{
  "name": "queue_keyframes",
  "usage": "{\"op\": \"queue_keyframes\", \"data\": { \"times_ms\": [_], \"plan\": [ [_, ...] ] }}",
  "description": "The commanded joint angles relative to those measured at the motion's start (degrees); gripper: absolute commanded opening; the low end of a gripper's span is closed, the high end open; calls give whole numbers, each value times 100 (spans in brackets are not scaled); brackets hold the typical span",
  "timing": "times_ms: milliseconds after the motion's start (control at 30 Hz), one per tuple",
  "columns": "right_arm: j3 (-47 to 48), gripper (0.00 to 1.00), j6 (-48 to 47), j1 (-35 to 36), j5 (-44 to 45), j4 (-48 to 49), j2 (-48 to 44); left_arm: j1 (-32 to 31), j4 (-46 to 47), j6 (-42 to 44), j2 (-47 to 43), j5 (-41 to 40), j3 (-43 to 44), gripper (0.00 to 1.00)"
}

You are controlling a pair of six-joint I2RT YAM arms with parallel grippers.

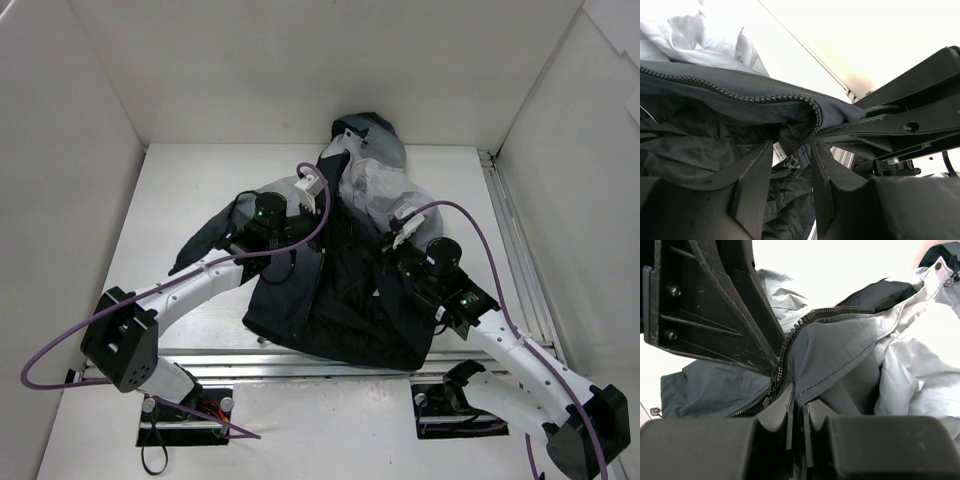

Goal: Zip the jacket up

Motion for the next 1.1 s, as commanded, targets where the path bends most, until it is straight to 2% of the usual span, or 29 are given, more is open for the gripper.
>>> {"op": "queue_keyframes", "data": {
  "times_ms": [0,200,333,667,767,833,1067],
  "plan": [
    [421,0,24,-17,-136,582,-69,-66,283,181,-31,136,355,32],
    [465,0,15,-52,-109,539,-86,-118,169,260,22,127,425,26],
    [474,0,24,-52,-92,539,-86,-118,107,277,-4,119,442,17],
    [474,0,41,-166,-74,556,-60,-118,-104,330,-233,-74,328,14],
    [491,0,50,-175,-74,556,-42,-118,-156,330,-259,-84,328,8],
    [500,0,68,-175,-91,556,-25,-118,-165,287,-233,-66,355,1],
    [579,0,94,-166,-57,504,89,-329,-68,286,-268,-13,346,0]
  ]
}}
